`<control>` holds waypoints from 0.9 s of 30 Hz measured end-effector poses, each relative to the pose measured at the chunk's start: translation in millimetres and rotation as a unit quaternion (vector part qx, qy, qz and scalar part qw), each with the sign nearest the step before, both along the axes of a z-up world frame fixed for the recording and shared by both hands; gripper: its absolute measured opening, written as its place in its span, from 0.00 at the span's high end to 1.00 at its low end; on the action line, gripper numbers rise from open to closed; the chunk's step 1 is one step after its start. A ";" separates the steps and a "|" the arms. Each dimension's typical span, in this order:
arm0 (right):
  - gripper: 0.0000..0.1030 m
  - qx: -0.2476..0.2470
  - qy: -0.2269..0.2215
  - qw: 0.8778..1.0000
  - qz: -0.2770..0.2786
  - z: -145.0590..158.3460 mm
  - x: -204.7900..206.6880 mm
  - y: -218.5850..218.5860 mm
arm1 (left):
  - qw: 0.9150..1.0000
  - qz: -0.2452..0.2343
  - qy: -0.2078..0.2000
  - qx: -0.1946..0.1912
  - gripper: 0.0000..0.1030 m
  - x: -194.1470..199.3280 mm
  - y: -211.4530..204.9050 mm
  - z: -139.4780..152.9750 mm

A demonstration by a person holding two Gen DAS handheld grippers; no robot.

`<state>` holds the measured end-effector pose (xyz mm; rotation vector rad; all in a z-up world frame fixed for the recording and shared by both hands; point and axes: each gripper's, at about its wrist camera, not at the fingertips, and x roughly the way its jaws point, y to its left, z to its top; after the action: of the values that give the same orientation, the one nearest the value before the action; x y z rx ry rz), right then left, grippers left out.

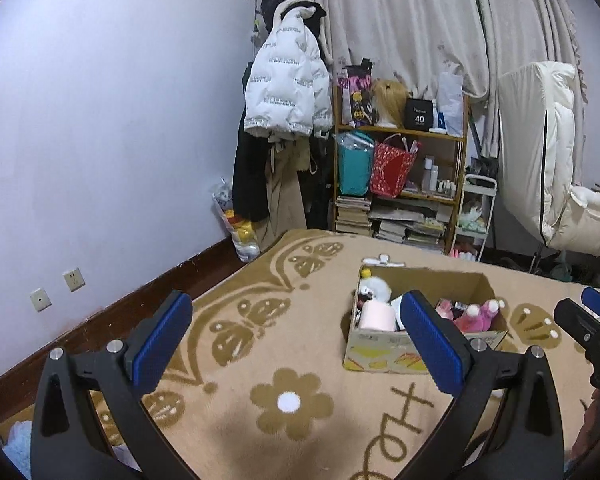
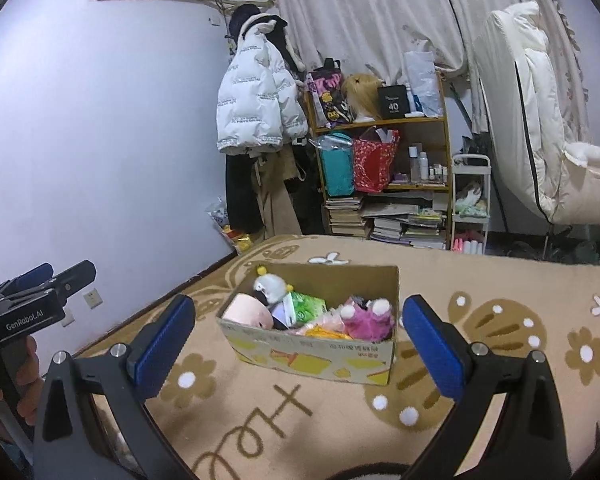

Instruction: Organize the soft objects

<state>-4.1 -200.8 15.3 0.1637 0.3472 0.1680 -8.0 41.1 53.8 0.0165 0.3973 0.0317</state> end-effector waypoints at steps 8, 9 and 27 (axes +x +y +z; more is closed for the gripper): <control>0.00 0.016 0.016 1.000 -0.016 -35.0 7.8 -13.0 | 1.000 0.015 -0.003 0.019 0.00 2.7 -5.0 -24.5; 0.00 0.017 0.016 1.000 -0.017 -37.0 8.3 -13.9 | 1.000 0.012 0.001 0.017 0.00 3.8 -5.1 -27.0; 0.00 0.015 0.040 0.999 -0.019 -58.9 26.6 -16.1 | 0.999 -0.008 0.042 0.002 0.00 26.7 -18.0 -57.4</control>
<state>22.5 -216.9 -43.5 0.2063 0.4205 0.1293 18.6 23.2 -3.6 0.0247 0.4810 0.0163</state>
